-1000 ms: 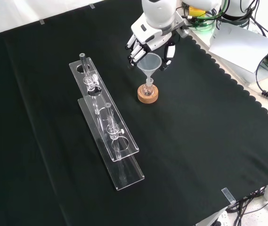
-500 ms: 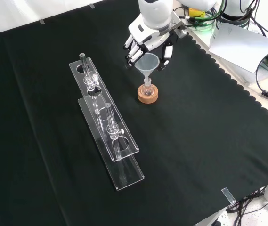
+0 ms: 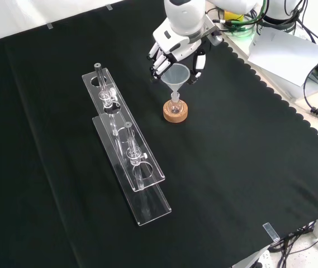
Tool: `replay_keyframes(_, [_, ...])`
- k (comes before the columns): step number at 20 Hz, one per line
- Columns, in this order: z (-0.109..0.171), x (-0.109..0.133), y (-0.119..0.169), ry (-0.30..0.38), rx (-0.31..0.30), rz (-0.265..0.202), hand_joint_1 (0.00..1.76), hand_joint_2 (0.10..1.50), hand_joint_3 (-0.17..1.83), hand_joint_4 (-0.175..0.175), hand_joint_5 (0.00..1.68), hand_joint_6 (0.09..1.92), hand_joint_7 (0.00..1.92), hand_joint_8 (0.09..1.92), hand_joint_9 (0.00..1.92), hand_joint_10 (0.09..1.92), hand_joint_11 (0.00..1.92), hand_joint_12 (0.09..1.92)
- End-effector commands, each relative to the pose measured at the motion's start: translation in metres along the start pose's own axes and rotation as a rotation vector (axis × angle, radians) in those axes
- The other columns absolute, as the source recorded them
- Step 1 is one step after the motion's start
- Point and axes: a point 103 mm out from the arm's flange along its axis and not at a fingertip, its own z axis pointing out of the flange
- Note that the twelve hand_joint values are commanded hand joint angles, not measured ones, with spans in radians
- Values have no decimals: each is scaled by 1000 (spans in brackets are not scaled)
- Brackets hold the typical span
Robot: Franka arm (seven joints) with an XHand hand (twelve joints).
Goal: Place the funnel on the round-bottom flask.
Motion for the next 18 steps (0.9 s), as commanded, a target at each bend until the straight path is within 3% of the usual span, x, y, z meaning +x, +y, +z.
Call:
replay_keyframes(1, [1, -2, -2, 6, -2, 3, 918, 698, 698, -62, 837, 800, 712, 795, 1076, 532, 741, 1150])
replay_keyframes(18, [2, 0, 0, 9, 1, -6, 913, 697, 697, -67, 805, 806, 691, 795, 1055, 538, 722, 1158])
